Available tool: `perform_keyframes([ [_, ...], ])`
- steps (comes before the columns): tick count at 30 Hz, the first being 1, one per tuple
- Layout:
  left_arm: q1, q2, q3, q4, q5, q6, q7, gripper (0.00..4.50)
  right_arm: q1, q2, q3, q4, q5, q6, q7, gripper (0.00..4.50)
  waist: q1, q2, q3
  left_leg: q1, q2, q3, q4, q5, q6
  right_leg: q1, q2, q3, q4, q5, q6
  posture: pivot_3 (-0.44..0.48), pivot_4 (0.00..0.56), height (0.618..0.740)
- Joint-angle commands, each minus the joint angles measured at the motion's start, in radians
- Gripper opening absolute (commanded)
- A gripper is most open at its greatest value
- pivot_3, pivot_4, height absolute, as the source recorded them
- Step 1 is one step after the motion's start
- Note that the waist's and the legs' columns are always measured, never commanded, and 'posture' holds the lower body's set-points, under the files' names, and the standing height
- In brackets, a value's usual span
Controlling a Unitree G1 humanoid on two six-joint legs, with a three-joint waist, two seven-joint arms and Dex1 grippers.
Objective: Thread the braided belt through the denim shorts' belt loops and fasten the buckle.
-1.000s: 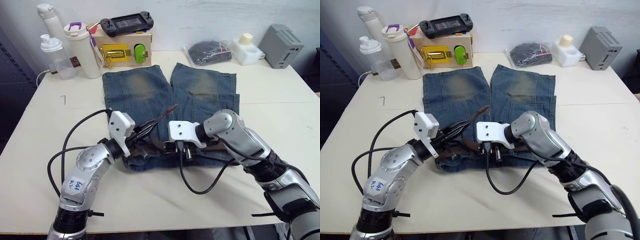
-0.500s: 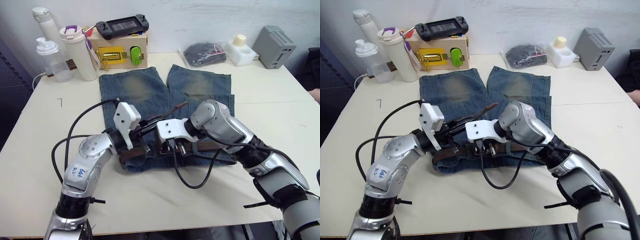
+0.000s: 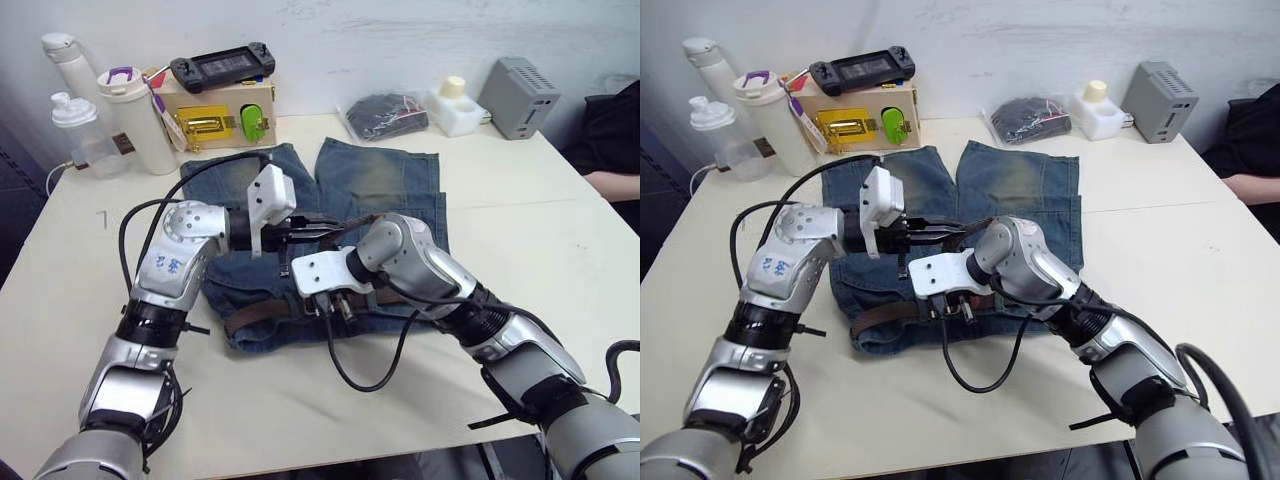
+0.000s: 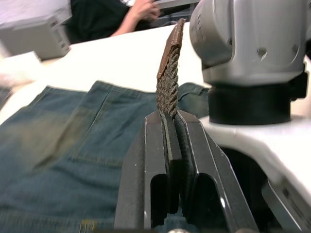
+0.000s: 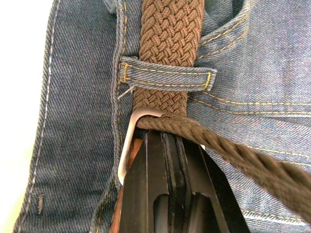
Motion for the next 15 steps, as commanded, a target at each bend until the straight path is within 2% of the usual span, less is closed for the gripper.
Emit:
perform_keyframes([
  [1, -0.164, -0.057, 0.031, -0.003, -0.023, -0.084, -0.013, 0.00, 0.146, 0.046, 0.206, 0.127, -0.040, 0.005, 0.025, 0.04, 0.002, 0.000, -0.001, 0.000, 0.000, 0.000, 0.000, 0.000, 0.000, 0.000, 0.000, 0.000, 0.000, 0.000, 0.000, 0.000, 0.150, 0.645],
  [8, -0.297, -0.179, 0.009, 0.052, -0.005, -0.122, -0.040, 0.00, 0.168, 0.065, 0.202, 0.134, -0.058, -0.001, 0.041, 0.04, 0.002, -0.001, -0.004, 0.000, 0.000, 0.000, 0.000, 0.000, 0.000, 0.001, 0.000, 0.000, -0.001, 0.000, 0.000, 0.000, 0.150, 0.645],
  [15, -0.338, -0.240, 0.005, 0.070, -0.002, -0.132, -0.055, 0.00, 0.179, 0.069, 0.194, 0.131, -0.069, 0.001, 0.048, 0.04, 0.006, 0.000, -0.005, 0.001, 0.000, -0.001, -0.003, 0.001, -0.002, 0.000, 0.000, 0.000, -0.001, 0.000, 0.000, 0.000, 0.150, 0.645],
])
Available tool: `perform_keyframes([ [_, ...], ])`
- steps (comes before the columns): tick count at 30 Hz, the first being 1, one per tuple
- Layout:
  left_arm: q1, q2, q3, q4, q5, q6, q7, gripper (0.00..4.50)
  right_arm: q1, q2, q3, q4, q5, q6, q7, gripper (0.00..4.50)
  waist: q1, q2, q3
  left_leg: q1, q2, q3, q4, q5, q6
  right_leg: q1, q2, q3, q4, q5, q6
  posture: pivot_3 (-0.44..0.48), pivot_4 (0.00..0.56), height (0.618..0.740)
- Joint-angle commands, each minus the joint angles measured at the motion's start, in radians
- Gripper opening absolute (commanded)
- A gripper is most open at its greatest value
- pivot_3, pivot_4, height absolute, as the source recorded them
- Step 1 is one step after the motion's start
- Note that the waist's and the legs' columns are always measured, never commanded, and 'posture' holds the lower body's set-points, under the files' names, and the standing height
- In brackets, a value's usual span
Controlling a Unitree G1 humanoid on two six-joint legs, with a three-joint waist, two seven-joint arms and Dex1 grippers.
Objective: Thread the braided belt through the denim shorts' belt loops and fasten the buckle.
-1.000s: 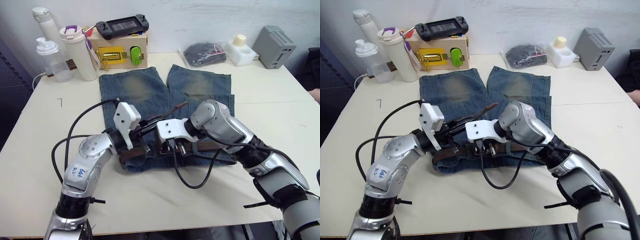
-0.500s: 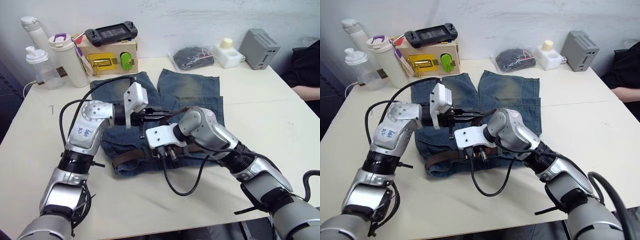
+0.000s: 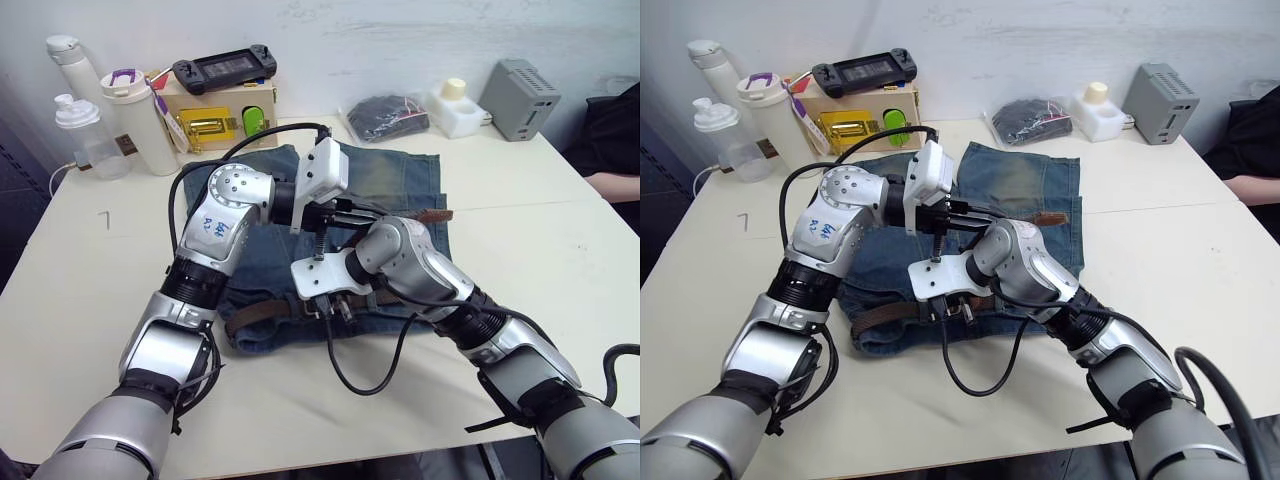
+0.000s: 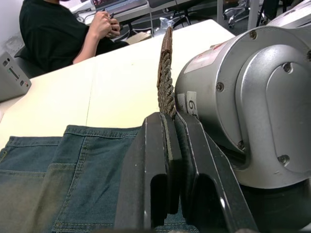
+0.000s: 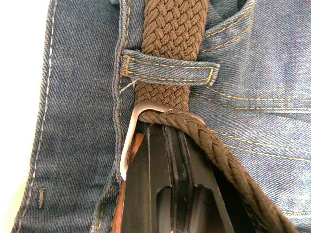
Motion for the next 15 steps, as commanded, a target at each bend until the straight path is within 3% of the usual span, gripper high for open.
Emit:
perform_keyframes([
  [1, -0.150, -0.090, 0.071, -0.090, -0.074, -0.090, 0.034, 0.00, 0.163, 0.051, 0.210, 0.129, -0.022, 0.017, 0.031, 0.04, 0.002, 0.000, 0.000, 0.000, 0.000, 0.000, 0.000, 0.000, 0.000, 0.000, 0.000, 0.000, 0.000, 0.000, 0.000, 0.000, 0.150, 0.645],
  [15, -0.262, -0.228, 0.079, 0.011, -0.062, -0.145, 0.053, 0.00, 0.188, 0.067, 0.205, 0.128, -0.050, 0.010, 0.047, 0.04, 0.024, 0.000, 0.000, 0.001, 0.000, 0.000, 0.000, 0.001, 0.000, 0.001, 0.000, 0.000, 0.000, 0.000, -0.001, 0.000, 0.150, 0.645],
])
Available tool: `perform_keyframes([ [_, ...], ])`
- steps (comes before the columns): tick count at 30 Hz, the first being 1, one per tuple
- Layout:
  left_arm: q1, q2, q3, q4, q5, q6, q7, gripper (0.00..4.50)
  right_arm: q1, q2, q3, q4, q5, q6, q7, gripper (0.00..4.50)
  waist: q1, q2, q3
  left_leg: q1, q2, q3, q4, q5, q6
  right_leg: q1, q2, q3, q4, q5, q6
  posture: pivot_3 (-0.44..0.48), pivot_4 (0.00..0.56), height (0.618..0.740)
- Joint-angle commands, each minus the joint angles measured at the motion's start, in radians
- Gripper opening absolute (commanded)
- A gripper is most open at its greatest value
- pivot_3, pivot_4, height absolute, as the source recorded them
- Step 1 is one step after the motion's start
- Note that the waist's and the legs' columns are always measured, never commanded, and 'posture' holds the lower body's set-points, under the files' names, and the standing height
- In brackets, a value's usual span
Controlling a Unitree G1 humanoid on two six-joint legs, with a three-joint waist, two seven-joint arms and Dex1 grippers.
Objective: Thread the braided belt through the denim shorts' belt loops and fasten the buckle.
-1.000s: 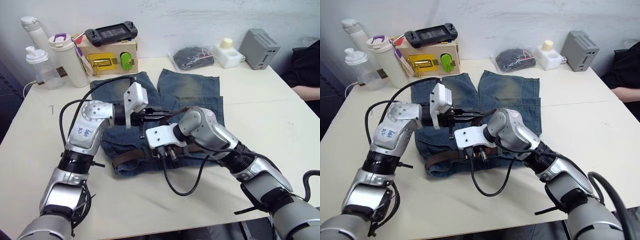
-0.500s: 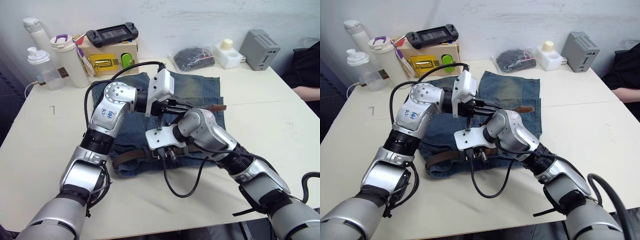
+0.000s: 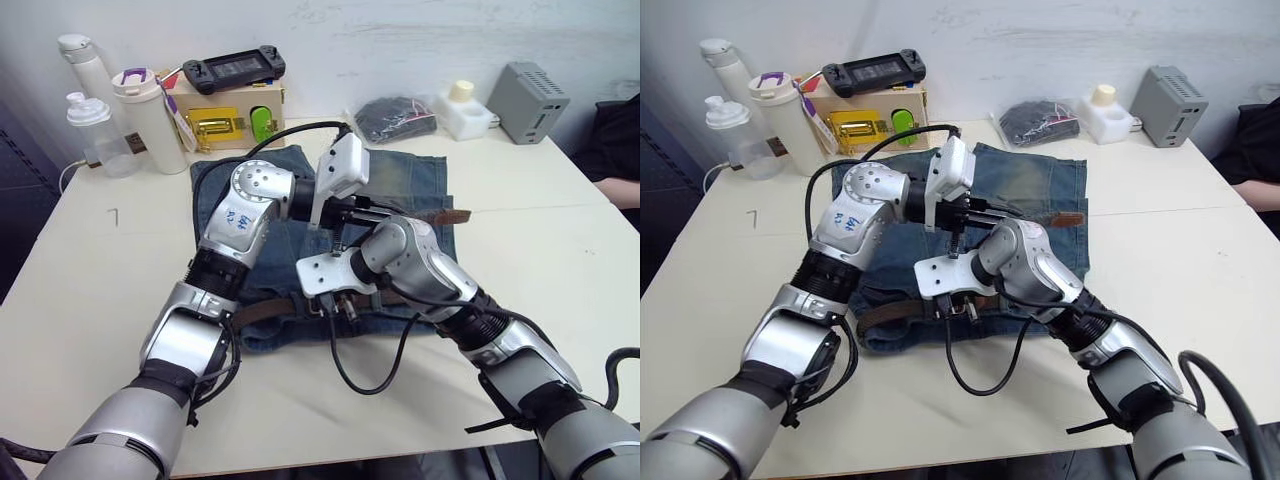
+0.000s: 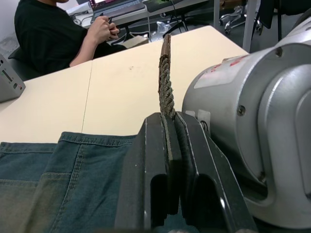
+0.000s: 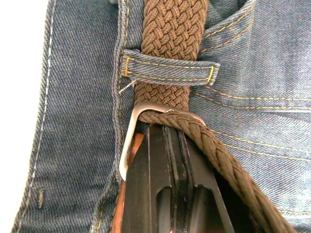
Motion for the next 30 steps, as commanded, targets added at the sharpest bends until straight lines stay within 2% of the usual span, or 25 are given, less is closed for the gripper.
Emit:
perform_keyframes([
  [1, -0.190, -0.139, 0.079, -0.133, -0.099, -0.113, 0.064, 0.00, 0.169, 0.068, 0.237, 0.130, -0.024, 0.007, 0.026, 0.04, 0.002, 0.000, 0.000, 0.000, 0.000, 0.000, 0.000, 0.000, 0.000, 0.000, 0.000, 0.000, 0.000, 0.000, 0.000, 0.000, 0.150, 0.645],
  [5, -0.198, -0.153, 0.103, -0.140, -0.108, -0.098, 0.091, 0.00, 0.170, 0.071, 0.232, 0.141, -0.029, 0.003, 0.027, 0.04, 0.003, 0.000, 0.000, 0.000, 0.000, 0.000, 0.000, 0.000, 0.000, 0.000, 0.000, 0.000, 0.000, 0.000, 0.000, 0.000, 0.150, 0.645],
  [9, -0.137, -0.080, 0.143, -0.166, -0.084, -0.083, 0.136, 0.00, 0.167, 0.082, 0.212, 0.161, -0.029, 0.004, 0.006, 0.04, 0.003, 0.000, 0.000, 0.000, 0.000, 0.000, 0.000, 0.000, 0.000, 0.000, 0.000, 0.000, 0.000, 0.000, 0.000, 0.000, 0.150, 0.645],
  [13, 0.026, 0.073, 0.203, -0.222, -0.038, -0.051, 0.152, 0.00, 0.164, 0.066, 0.151, 0.140, -0.017, 0.014, -0.031, 0.04, -0.008, 0.000, -0.001, 0.002, 0.000, 0.000, -0.002, 0.001, -0.001, 0.001, 0.000, 0.001, 0.000, 0.000, 0.000, 0.000, 0.150, 0.645],
  [15, 0.147, 0.178, 0.240, -0.272, -0.019, -0.037, 0.150, 0.00, 0.165, 0.050, 0.105, 0.106, -0.001, 0.030, -0.045, 0.04, -0.022, 0.002, -0.002, 0.006, 0.001, -0.001, -0.006, 0.001, -0.002, 0.001, 0.003, 0.004, 0.000, 0.000, -0.001, 0.000, 0.150, 0.645],
  [18, 0.311, 0.284, 0.282, -0.383, -0.012, -0.003, 0.158, 0.00, 0.169, 0.049, 0.028, 0.070, 0.023, 0.053, -0.094, 0.04, -0.025, 0.002, -0.001, 0.009, 0.002, -0.001, -0.009, 0.001, -0.003, 0.001, 0.004, 0.005, -0.001, 0.000, -0.002, 0.000, 0.150, 0.645],
  [24, 0.642, 0.396, 0.311, -0.644, 0.008, 0.044, 0.196, 0.00, 0.155, 0.085, -0.136, 0.012, 0.098, 0.146, -0.207, 0.04, -0.024, 0.005, 0.001, 0.009, 0.004, -0.002, -0.010, 0.000, -0.004, 0.001, 0.007, 0.005, -0.002, 0.000, -0.004, 0.000, 0.150, 0.645],
  [27, 0.749, 0.412, 0.316, -0.726, 0.019, 0.063, 0.241, 0.00, 0.148, 0.089, -0.215, -0.058, 0.160, 0.220, -0.232, 0.04, -0.014, 0.008, 0.006, 0.007, 0.006, -0.002, -0.009, 0.000, -0.005, -0.001, 0.010, 0.005, -0.002, 0.001, -0.005, 0.000, 0.150, 0.645],
  [30, 0.799, 0.412, 0.315, -0.775, 0.022, 0.089, 0.291, 0.00, 0.151, 0.086, -0.296, -0.159, 0.231, 0.313, -0.261, 0.04, 0.001, 0.011, 0.018, 0.003, 0.008, -0.003, -0.009, 0.000, -0.007, -0.005, 0.012, 0.005, -0.002, 0.002, -0.007, 0.000, 0.150, 0.645],
])
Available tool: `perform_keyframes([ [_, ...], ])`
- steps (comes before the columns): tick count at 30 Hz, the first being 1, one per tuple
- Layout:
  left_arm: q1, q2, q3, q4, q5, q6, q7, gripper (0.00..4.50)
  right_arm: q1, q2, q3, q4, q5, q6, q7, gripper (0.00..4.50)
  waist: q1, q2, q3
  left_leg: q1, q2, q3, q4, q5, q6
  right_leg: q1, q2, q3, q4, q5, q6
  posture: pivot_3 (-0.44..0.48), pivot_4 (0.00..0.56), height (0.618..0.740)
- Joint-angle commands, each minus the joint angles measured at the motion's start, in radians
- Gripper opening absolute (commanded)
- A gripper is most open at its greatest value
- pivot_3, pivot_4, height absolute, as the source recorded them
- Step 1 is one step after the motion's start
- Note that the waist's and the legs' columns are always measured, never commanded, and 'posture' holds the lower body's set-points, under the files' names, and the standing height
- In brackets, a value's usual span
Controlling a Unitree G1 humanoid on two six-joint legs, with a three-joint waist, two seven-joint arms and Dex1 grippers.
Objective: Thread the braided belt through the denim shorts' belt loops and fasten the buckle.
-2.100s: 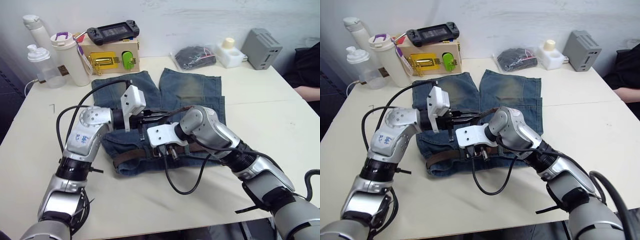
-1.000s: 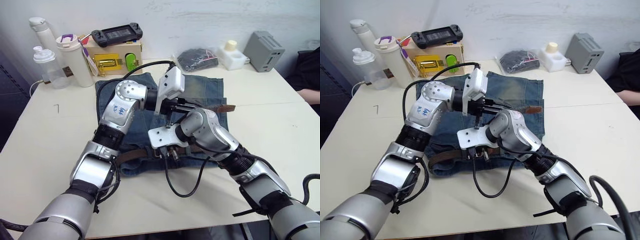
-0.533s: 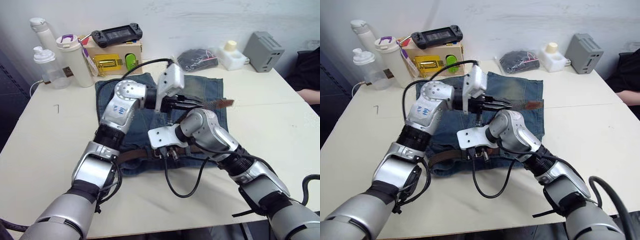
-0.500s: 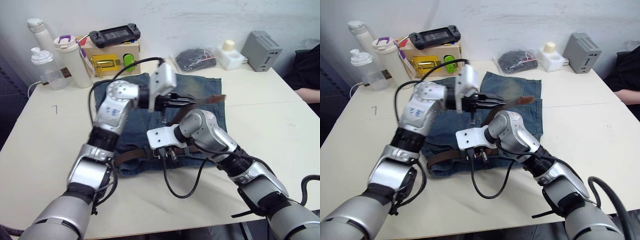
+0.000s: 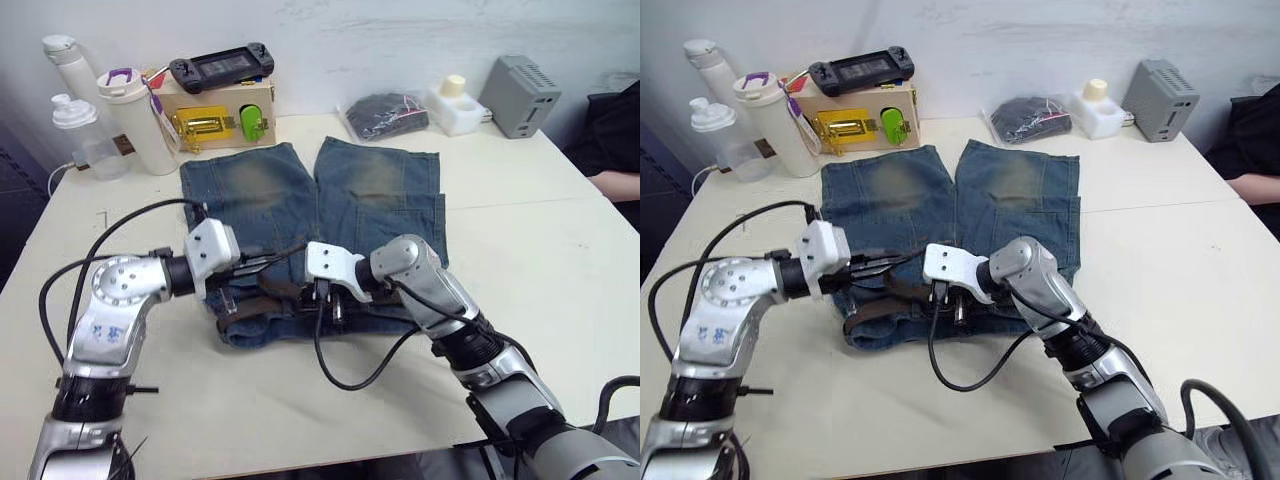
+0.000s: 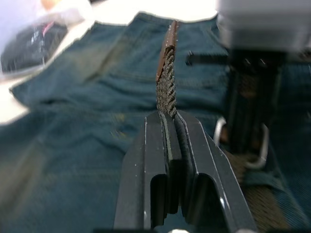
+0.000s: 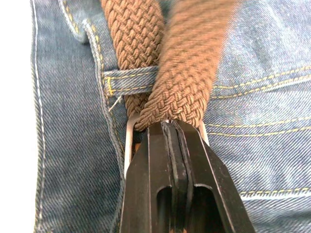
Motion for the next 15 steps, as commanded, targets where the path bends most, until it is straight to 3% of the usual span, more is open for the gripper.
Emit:
perform_keyframes([
  [1, 0.022, 0.003, 0.024, -0.083, -0.004, 0.029, 0.066, 0.00, 0.013, -0.007, -0.096, -0.129, 0.080, 0.123, -0.055, 0.04, 0.009, 0.003, 0.008, -0.003, 0.000, 0.000, 0.001, 0.000, 0.000, -0.002, 0.000, 0.000, 0.000, 0.000, 0.000, 0.000, 0.150, 0.645],
  [4, 0.025, 0.001, 0.021, -0.099, -0.018, 0.044, 0.091, 0.00, 0.031, -0.025, -0.138, -0.233, 0.138, 0.194, -0.082, 0.04, 0.011, 0.003, 0.013, -0.015, 0.000, -0.001, 0.005, 0.001, -0.001, -0.013, 0.000, -0.001, 0.003, 0.001, -0.001, 0.000, 0.150, 0.645],
  [5, 0.023, 0.001, 0.019, -0.100, -0.020, 0.046, 0.096, 0.00, 0.042, -0.033, -0.158, -0.275, 0.155, 0.220, -0.096, 0.33, 0.011, 0.003, 0.014, -0.016, 0.000, -0.001, 0.006, 0.001, -0.001, -0.014, 0.000, -0.001, 0.002, 0.001, -0.001, 0.000, 0.150, 0.645],
  [7, 0.013, -0.003, 0.019, -0.096, -0.030, 0.055, 0.107, 0.00, 0.079, -0.056, -0.192, -0.363, 0.176, 0.242, -0.123, 0.97, 0.011, 0.003, 0.017, -0.018, 0.000, -0.001, 0.006, 0.001, -0.001, -0.015, 0.000, -0.002, 0.002, 0.001, 0.000, 0.000, 0.150, 0.645],
  [10, -0.003, 0.002, 0.017, -0.099, -0.047, 0.068, 0.114, 0.00, 0.166, -0.102, -0.218, -0.519, 0.209, 0.204, -0.169, 2.27, 0.011, 0.002, 0.019, -0.021, 0.000, -0.002, 0.006, 0.000, -0.001, -0.016, 0.000, -0.002, 0.000, 0.001, 0.000, 0.000, 0.150, 0.645],
  [15, -0.016, 0.010, 0.014, -0.093, -0.062, 0.074, 0.110, 0.00, 0.355, -0.248, -0.093, -0.600, 0.033, -0.169, -0.330, 4.45, 0.008, 0.000, 0.022, -0.022, 0.000, -0.002, 0.006, 0.001, -0.001, -0.017, -0.001, -0.002, 0.001, 0.001, 0.000, 0.000, 0.150, 0.645],
])
